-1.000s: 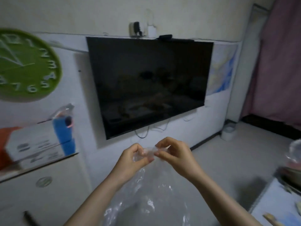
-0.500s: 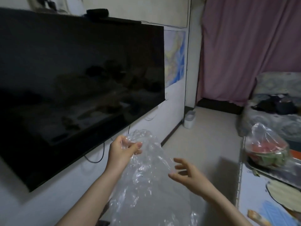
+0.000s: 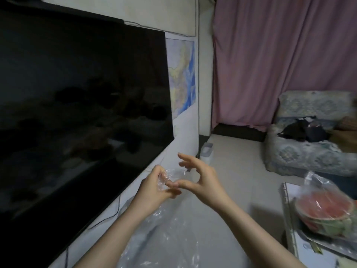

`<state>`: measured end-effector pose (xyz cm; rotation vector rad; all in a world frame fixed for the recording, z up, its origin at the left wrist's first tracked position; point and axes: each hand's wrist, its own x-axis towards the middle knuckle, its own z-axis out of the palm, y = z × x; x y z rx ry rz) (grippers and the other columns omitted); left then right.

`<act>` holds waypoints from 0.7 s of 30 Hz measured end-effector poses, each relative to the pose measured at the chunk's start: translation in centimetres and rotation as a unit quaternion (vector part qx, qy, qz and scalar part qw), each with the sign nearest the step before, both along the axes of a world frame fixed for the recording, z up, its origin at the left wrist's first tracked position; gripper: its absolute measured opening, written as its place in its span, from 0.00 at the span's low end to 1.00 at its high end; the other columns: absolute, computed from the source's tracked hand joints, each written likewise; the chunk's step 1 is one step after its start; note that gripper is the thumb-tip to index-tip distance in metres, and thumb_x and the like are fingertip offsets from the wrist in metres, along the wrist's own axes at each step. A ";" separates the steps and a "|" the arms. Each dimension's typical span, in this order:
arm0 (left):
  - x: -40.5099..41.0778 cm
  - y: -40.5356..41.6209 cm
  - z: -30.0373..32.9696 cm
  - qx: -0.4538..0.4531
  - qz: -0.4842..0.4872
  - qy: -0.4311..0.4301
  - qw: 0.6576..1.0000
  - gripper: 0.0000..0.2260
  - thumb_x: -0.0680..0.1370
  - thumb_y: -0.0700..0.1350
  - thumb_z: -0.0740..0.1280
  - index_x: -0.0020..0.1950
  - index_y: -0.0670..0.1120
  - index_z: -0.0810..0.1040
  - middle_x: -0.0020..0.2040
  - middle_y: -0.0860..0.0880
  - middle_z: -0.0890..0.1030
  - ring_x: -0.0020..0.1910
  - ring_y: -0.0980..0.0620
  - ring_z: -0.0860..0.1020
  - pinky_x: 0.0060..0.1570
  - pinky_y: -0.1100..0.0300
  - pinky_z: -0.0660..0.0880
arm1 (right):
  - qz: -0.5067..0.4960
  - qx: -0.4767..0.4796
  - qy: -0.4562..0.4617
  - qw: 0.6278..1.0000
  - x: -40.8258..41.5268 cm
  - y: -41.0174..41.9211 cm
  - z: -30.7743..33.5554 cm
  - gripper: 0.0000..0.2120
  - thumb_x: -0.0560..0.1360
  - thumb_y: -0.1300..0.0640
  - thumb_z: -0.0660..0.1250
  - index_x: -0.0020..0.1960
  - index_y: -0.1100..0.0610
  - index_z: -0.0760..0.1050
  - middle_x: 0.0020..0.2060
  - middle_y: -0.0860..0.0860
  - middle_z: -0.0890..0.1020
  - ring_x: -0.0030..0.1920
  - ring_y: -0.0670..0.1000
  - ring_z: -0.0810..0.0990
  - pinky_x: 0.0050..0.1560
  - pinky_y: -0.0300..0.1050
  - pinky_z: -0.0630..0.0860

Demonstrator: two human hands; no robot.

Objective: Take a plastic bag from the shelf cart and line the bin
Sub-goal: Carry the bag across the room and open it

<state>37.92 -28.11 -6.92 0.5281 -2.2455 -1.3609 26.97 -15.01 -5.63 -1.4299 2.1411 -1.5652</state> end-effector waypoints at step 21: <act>-41.8 -21.5 -7.0 0.196 -0.322 -0.187 0.907 0.41 0.63 0.67 0.69 0.71 0.50 0.65 0.68 0.54 0.72 0.68 0.57 0.68 0.70 0.57 0.61 | -0.229 0.025 0.031 0.973 -40.1 -8.5 1.2 0.15 0.74 0.64 0.67 0.36 0.44 0.75 0.32 0.44 0.81 0.37 0.44 0.80 0.42 0.45 0.77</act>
